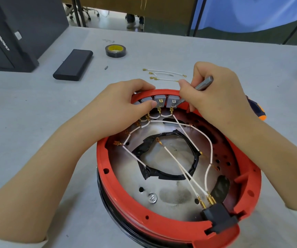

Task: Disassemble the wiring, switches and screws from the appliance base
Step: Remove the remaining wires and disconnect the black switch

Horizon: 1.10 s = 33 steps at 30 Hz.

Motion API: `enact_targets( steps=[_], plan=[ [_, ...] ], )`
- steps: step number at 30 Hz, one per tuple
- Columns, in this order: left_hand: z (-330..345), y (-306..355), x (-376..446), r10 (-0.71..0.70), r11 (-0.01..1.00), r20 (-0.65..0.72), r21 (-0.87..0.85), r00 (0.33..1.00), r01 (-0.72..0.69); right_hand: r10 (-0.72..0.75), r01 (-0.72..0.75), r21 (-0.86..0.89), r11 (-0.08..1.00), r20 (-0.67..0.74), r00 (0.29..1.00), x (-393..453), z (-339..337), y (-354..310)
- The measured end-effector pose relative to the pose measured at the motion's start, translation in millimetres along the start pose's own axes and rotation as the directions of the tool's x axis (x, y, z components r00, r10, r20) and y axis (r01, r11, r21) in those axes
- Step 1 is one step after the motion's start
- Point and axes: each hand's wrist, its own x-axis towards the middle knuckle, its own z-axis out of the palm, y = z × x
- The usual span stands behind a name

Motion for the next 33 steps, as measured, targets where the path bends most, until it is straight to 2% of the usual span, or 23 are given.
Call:
enact_targets(
  steps=[4, 10, 15, 19, 26, 33],
  plan=[
    [0.6, -0.4, 0.4, 0.0, 1.0, 0.002, 0.0, 1.0, 0.0, 0.091, -0.101, 0.116, 0.988, 0.088, 0.992, 10.3, -0.3, 1.6],
    [0.0, -0.7, 0.6, 0.01, 1.0, 0.006, 0.012, 1.0, -0.01, 0.153, -0.193, 0.147, 0.97, 0.246, 0.957, 24.1, -5.8, -5.0],
    [-0.6, -0.2, -0.5, 0.008, 1.0, 0.0, -0.001, 1.0, -0.008, 0.124, -0.128, 0.058, 0.99, 0.06, 0.99, 11.2, 3.0, -2.7],
    [0.2, -0.3, -0.7, 0.001, 1.0, -0.001, -0.006, 1.0, -0.001, 0.083, -0.082, 0.034, 0.996, -0.03, 0.996, 10.2, 2.6, -0.7],
    [-0.2, -0.7, -0.6, -0.004, 1.0, 0.0, -0.011, 1.0, 0.004, 0.099, -0.101, 0.046, 0.994, 0.033, 0.995, 8.9, 3.2, -1.9],
    [-1.7, -2.1, 1.1, 0.004, 1.0, 0.025, -0.002, 1.0, -0.004, 0.208, -0.232, 0.166, 0.958, 0.151, 0.966, 21.3, 0.7, -2.2]
  ],
)
